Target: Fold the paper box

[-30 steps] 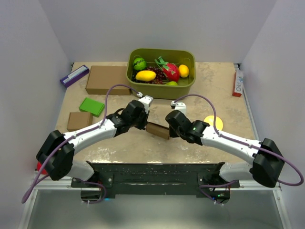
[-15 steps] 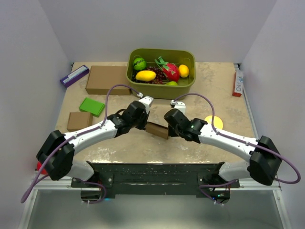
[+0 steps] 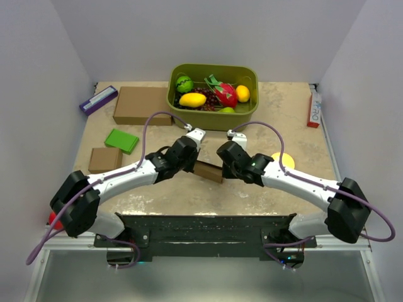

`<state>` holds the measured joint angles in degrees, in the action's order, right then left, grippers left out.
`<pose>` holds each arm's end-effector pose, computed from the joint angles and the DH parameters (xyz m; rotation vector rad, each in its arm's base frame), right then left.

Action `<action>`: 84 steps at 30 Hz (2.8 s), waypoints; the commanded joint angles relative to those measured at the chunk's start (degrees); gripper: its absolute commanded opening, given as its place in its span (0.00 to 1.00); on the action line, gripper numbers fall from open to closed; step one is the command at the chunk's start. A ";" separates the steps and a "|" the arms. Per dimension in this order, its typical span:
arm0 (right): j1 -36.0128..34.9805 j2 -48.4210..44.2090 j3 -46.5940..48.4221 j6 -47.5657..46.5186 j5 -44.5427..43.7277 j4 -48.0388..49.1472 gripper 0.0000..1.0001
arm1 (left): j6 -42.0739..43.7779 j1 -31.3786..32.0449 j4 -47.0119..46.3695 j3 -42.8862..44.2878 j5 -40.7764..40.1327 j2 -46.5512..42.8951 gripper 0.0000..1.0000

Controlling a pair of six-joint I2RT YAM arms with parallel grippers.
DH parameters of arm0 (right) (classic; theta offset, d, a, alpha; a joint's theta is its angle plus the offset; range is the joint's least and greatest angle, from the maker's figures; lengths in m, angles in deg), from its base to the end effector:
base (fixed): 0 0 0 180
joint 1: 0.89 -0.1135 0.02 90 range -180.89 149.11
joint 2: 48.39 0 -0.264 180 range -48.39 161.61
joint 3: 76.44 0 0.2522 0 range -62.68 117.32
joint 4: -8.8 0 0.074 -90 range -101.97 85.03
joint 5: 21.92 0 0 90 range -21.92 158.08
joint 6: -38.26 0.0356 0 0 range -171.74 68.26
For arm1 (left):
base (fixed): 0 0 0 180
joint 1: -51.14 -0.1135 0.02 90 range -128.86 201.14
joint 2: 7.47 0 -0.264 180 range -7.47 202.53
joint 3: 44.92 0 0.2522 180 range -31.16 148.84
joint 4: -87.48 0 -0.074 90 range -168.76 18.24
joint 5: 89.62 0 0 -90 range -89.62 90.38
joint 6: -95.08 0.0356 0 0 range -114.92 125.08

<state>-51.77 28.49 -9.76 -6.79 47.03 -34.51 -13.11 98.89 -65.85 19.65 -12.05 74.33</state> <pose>0.1816 0.2030 0.2397 0.0230 2.4407 0.2927 0.2085 -0.2181 0.2247 0.4911 2.2854 -0.3274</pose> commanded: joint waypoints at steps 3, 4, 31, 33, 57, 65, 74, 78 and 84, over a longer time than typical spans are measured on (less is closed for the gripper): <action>1.21 -1.29 1.57 4.44 4.62 7.91 0.00 | 0.70 2.26 4.76 -0.71 2.14 2.75 0.00; 1.39 -1.47 1.22 4.71 5.15 8.18 0.00 | 0.79 2.35 4.93 -0.71 1.88 2.84 0.00; 2.97 -3.84 -9.15 6.64 7.70 14.07 0.00 | 0.18 3.67 4.94 0.52 1.79 3.19 0.00; 2.53 -3.84 -10.03 6.56 7.44 13.81 0.00 | 0.00 3.67 4.94 0.61 1.79 3.02 0.00; -6.17 3.37 -4.77 6.91 -3.11 2.21 0.00 | -0.88 3.67 4.32 0.43 2.23 1.78 0.00; -6.08 -5.23 -0.37 6.82 -4.52 -2.89 0.31 | -0.26 3.67 5.11 0.78 0.56 1.78 0.00; -3.19 -11.84 -2.73 8.84 -4.08 -1.76 0.46 | -0.09 3.67 5.29 0.96 0.47 2.05 0.00; 0.59 -15.87 -6.95 9.28 -1.18 5.00 0.57 | -0.09 3.67 5.37 0.87 0.47 1.79 0.00; 1.57 -16.41 -11.26 13.31 -1.44 14.15 0.58 | -0.17 3.67 5.29 0.79 0.47 1.78 0.00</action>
<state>-50.37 12.32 -19.18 2.50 45.58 -28.21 -12.33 101.92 -64.89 20.52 -14.56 75.14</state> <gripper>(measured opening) 0.589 0.015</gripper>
